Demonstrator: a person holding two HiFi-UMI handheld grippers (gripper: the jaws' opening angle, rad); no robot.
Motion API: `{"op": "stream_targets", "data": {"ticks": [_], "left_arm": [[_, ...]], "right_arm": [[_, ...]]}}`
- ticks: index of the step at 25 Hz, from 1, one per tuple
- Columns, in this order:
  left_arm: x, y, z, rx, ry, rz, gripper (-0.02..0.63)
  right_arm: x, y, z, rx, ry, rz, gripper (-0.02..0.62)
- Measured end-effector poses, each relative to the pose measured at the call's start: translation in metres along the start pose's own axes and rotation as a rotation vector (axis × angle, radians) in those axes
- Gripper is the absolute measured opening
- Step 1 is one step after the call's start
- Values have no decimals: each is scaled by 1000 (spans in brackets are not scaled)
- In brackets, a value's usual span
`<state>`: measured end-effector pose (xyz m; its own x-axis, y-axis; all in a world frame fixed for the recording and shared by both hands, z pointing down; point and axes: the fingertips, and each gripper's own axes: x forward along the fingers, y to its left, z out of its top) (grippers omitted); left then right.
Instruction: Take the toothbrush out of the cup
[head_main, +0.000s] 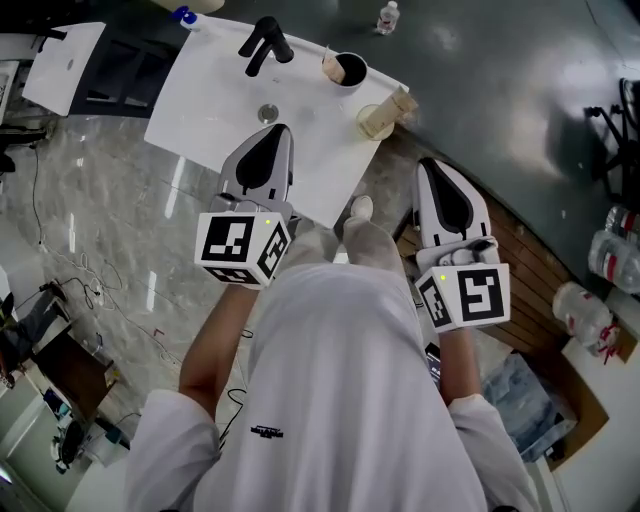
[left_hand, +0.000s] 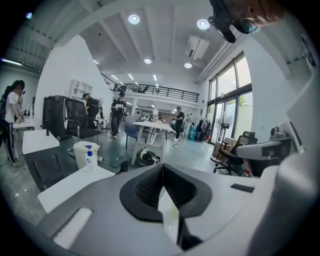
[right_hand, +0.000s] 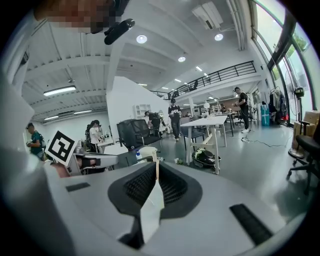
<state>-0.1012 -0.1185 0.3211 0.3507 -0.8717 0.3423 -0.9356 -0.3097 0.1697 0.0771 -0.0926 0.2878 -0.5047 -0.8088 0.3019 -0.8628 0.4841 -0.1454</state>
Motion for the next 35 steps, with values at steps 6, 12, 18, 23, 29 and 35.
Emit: {"op": "stream_targets", "data": {"ticks": [6, 12, 18, 23, 29, 35], "left_arm": [[-48, -2, 9, -19, -24, 29, 6], [-89, 1, 20, -46, -64, 71, 6], [-115, -7, 22, -61, -84, 55, 6], [-124, -16, 12, -81, -70, 36, 6], [-124, -28, 11, -78, -68, 6, 6], [-117, -35, 11, -75, -58, -16, 5]], "right_arm": [[-19, 13, 11, -20, -20, 12, 17], [-34, 19, 24, 14, -42, 38, 17], [-37, 30, 34, -3, -48, 86, 17], [-43, 43, 30, -5, -46, 122, 17], [-47, 49, 23, -67, -15, 146, 17], [-48, 41, 21, -54, -10, 126, 17]]}}
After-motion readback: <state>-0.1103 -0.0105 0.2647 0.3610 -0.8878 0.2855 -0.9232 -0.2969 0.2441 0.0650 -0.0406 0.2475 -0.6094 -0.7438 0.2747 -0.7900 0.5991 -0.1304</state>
